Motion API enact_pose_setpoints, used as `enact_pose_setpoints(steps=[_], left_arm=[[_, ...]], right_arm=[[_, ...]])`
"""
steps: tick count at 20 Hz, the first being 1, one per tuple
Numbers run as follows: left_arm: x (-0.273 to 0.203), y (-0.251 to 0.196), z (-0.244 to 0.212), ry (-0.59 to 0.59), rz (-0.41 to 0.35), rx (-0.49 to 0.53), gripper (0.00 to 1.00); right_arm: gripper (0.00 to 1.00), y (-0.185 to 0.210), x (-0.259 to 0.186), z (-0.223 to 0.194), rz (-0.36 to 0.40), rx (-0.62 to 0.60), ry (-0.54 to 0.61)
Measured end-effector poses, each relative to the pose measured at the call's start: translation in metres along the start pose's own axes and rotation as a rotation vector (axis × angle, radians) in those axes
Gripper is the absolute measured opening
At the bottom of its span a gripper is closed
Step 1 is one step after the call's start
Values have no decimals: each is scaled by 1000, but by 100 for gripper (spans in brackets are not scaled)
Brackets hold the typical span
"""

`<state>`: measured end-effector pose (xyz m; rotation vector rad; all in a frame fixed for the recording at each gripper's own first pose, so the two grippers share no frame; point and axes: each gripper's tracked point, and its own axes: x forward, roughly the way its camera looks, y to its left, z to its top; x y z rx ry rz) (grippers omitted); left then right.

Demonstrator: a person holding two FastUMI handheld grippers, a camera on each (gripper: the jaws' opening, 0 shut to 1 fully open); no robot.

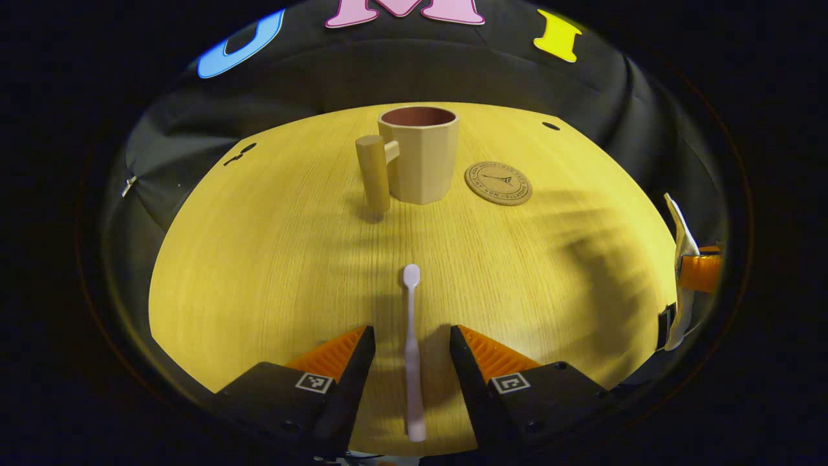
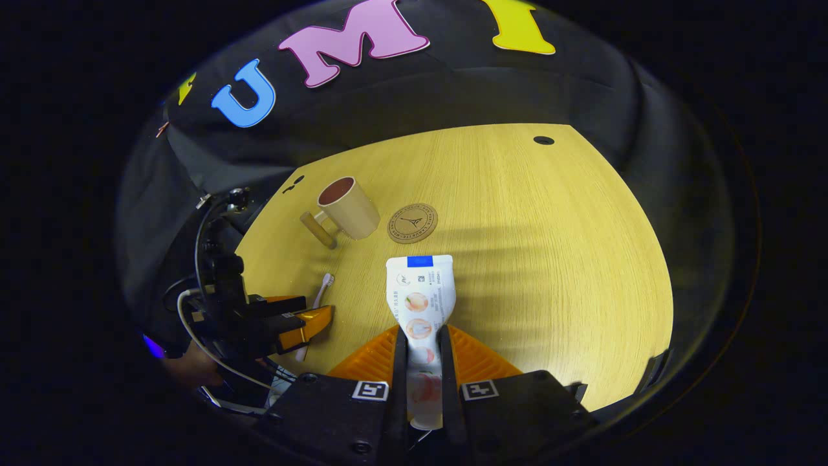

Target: Put the toothbrush and toothpaste on the desktop into the cup, then pick up the cup and place it on the coaster on the desktop.

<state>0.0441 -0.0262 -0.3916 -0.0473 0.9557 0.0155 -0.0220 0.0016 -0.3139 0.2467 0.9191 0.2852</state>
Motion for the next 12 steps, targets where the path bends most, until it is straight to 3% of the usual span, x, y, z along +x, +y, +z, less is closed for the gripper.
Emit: enact_pose_setpoints(steps=[3,7,8,10,12], left_arm=[[2,-4,-1,13,-19,-14,71],[4,-9,0,49,-30,17,47],[6,-8,1,44,-20,17,48],[0,0,1,43,1,26,19],[6,-2,1,65,-14,37,11]], right_arm=[[26,0,1,-1,6,3,1],[26,8,2,-4,22,9,3],[26,10,1,-4,27,10,1],[26,12,-2,-3,33,15,-6],[26,12,-5,-1,35,20,-16]])
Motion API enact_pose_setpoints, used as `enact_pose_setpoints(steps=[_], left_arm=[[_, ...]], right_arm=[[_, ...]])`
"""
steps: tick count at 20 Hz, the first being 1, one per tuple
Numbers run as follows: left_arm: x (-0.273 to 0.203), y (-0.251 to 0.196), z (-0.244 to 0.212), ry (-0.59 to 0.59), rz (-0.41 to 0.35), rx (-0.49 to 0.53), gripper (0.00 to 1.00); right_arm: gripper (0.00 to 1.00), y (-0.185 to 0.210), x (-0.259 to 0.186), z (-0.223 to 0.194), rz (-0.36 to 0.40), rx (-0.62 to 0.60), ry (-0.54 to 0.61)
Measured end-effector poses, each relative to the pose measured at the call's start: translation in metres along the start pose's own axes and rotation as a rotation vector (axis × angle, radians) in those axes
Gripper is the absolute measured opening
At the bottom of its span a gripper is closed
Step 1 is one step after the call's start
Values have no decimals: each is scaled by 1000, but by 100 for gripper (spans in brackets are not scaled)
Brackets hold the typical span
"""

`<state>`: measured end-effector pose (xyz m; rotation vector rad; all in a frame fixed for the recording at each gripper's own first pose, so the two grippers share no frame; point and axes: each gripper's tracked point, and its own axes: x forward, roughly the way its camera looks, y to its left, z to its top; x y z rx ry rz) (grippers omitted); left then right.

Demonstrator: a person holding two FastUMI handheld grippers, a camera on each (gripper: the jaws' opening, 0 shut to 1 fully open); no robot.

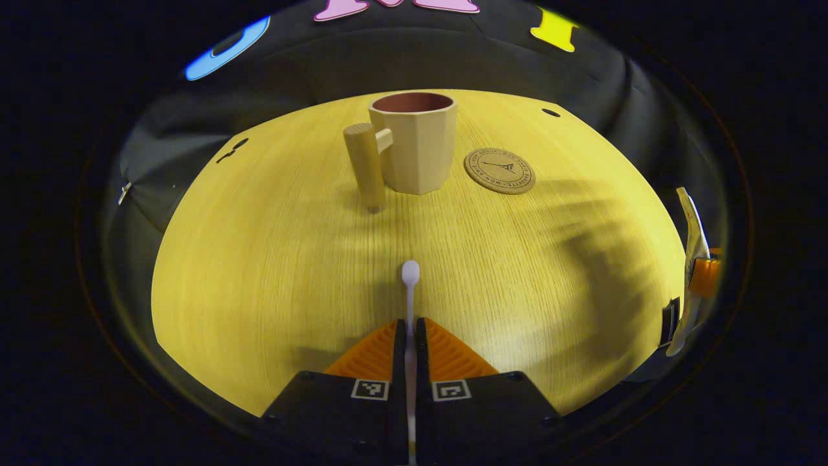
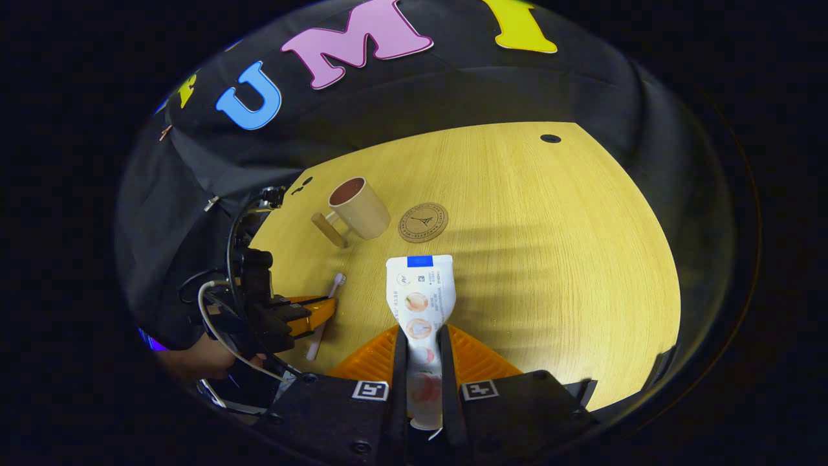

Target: Put the toothbrush and toothpaste on the desktop into the cup, then pick up the cup and place it on the coaster on the desktop.

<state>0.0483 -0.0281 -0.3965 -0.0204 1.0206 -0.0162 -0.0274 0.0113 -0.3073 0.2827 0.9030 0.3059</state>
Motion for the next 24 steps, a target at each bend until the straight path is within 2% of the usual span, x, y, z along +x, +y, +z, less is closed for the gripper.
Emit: enact_pose_setpoints(steps=[3,5,11,15,18,22,24], left_arm=[[-3,0,5,-1,-42,-23,7],[-8,-5,4,-8,-114,-48,6],[-59,11,26,-147,-183,-122,6],[-104,18,53,-264,-222,-183,6],[-130,18,71,-344,-243,-208,6],[-166,21,89,-441,-262,-215,6],[-178,24,91,-468,-252,-206,6]], right_arm=[[26,0,-3,4,-1,12,-28],[26,1,-5,12,4,33,-61],[26,20,-14,47,46,23,-178],[26,56,-15,88,155,-5,-272],[25,78,-7,123,207,-18,-321],[25,115,14,187,298,-1,-410],[25,133,38,213,339,8,-442]])
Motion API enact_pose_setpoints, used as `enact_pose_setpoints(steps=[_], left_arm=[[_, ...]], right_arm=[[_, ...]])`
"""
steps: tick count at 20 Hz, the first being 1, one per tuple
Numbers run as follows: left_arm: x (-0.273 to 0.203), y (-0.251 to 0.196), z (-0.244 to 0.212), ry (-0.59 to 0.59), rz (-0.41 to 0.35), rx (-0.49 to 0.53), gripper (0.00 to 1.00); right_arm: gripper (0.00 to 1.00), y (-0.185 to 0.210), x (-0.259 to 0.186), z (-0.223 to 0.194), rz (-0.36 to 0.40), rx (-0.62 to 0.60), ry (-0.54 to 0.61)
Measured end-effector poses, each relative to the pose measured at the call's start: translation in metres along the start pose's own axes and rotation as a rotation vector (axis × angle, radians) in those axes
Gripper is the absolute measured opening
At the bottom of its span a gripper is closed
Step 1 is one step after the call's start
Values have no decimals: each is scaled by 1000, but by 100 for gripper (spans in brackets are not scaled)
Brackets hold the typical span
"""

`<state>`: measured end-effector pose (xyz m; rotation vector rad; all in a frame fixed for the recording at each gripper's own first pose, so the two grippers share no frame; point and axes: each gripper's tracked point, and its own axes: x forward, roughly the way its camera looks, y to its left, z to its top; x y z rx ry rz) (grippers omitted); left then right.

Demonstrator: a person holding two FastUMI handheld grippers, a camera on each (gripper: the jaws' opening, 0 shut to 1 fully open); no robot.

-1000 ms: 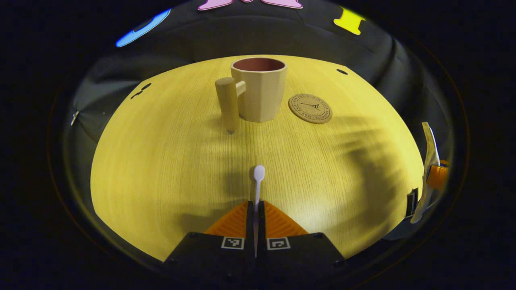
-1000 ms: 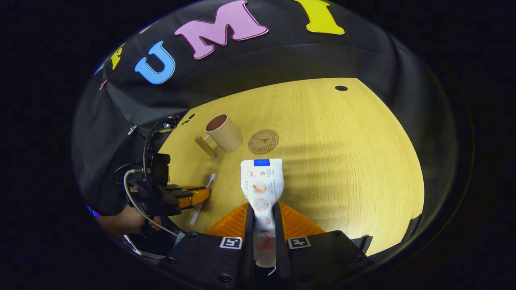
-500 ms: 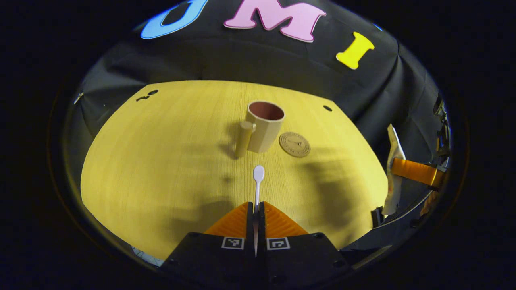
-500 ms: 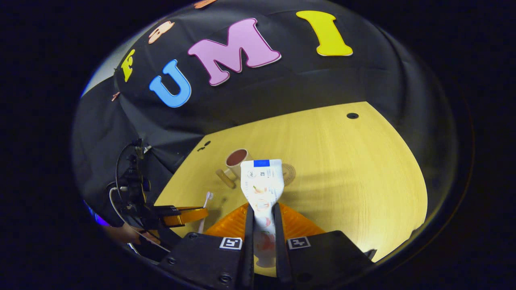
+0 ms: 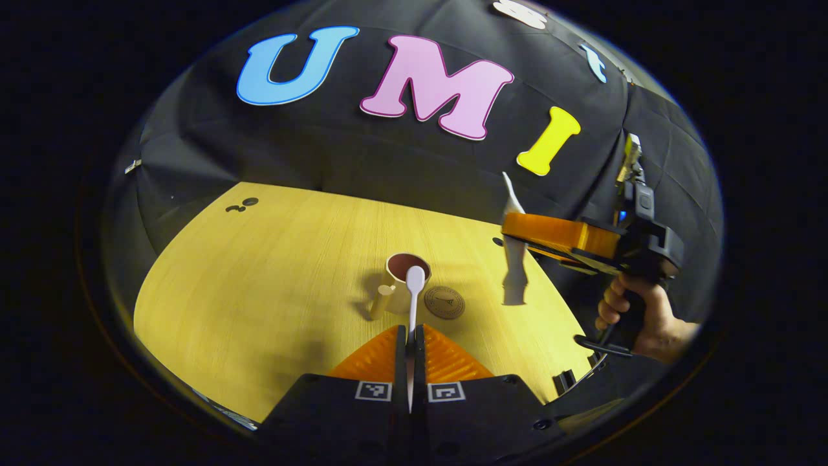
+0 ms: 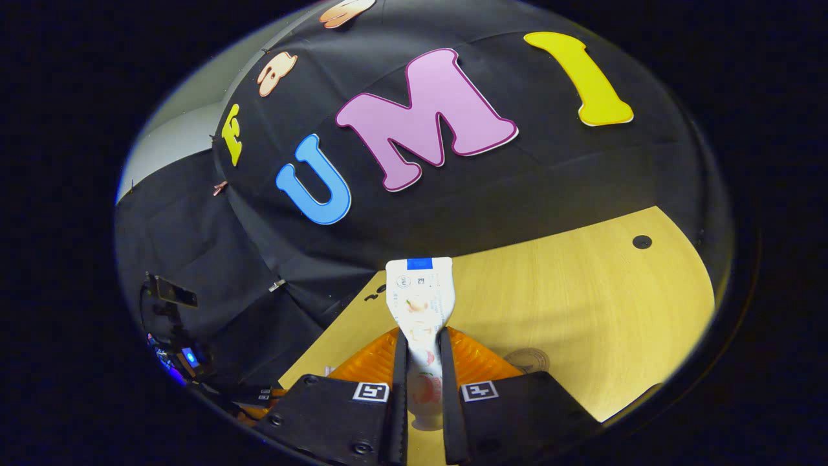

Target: Put the toothbrush and toothpaste on the desktop into the cup, then pick up the cup and place it on the coaster on the desktop.

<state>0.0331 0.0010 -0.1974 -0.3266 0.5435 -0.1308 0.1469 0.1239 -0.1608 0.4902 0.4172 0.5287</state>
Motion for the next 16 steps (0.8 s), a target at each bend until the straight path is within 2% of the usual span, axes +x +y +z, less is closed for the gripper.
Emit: enact_pose_setpoints(steps=[2,4,9,16], left_arm=[[-4,2,2,-12,10,-3,6],[-12,6,3,-25,30,7,6],[-17,9,8,-26,45,-14,6],[-19,26,-7,10,87,-49,6]], right_arm=[[25,6,29,3,38,13,-17],[26,4,54,6,45,13,-30],[26,-11,106,0,35,27,-45],[25,-38,152,-32,5,13,-3]])
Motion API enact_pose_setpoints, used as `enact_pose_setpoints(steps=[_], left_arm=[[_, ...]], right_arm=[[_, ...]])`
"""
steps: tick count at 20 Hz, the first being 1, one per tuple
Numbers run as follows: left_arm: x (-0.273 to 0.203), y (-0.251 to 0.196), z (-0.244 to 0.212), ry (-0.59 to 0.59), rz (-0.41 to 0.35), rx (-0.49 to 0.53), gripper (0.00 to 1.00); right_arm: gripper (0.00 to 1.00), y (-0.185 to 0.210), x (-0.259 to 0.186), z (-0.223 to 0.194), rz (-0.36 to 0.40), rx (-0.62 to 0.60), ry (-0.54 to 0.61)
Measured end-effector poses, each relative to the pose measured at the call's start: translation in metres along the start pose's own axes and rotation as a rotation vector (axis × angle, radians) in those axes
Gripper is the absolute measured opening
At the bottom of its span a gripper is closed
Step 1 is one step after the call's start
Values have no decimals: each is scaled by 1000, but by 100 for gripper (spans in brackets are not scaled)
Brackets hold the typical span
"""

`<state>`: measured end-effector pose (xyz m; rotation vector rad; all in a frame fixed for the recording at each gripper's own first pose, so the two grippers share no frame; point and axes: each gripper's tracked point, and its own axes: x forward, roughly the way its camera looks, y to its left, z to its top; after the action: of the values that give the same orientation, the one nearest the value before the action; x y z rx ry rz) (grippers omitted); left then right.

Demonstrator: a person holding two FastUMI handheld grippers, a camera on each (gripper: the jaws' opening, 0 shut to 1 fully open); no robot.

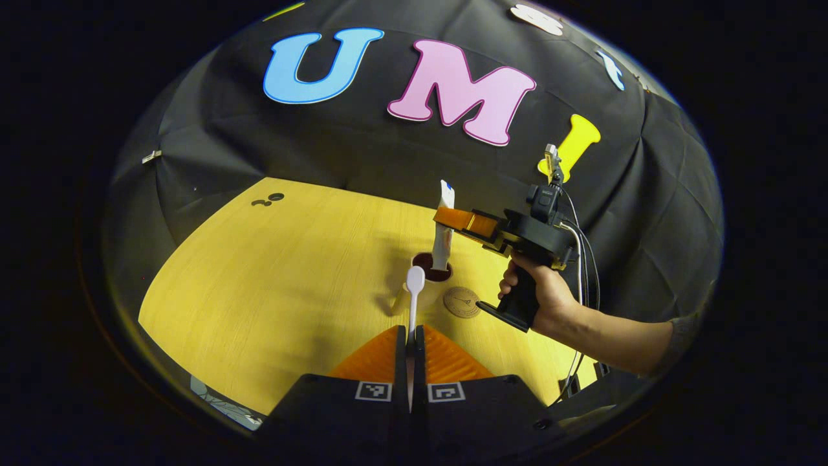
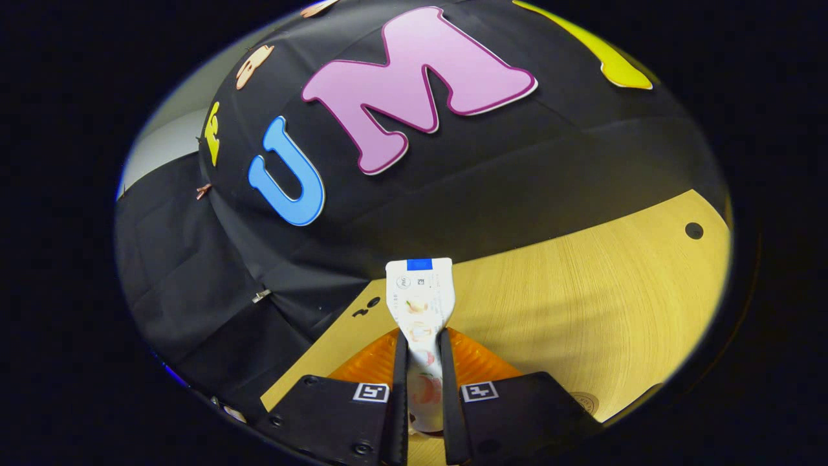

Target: Put the toothbrush and toothpaste on the desktop into the cup, then pick up the cup and place it on the coaster on the desktop.

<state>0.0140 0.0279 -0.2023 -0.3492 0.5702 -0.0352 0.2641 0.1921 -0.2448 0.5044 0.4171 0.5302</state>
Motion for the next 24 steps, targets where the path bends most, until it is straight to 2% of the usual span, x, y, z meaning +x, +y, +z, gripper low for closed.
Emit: enact_pose_setpoints(steps=[7,10,12,14,15,17,18,24], left_arm=[[12,2,0,15,-7,-6,6],[13,-1,2,11,-25,4,6],[16,2,10,7,-32,4,6],[16,0,12,0,-38,5,6],[16,-1,15,-6,-41,8,6],[18,-5,21,-22,-53,8,6],[19,-8,26,-30,-61,8,6],[65,-25,80,-142,-124,-8,6]], right_arm=[[26,-7,-1,-20,-15,-78,50],[30,1,-18,-31,-5,-124,90],[38,0,-27,-44,-20,-152,126],[27,3,-34,-45,-22,-145,125],[45,3,-38,-42,-31,-144,123],[46,3,-48,-39,-44,-132,121],[52,2,-54,-37,-51,-119,120],[52,-22,-137,-55,-118,-68,161]])
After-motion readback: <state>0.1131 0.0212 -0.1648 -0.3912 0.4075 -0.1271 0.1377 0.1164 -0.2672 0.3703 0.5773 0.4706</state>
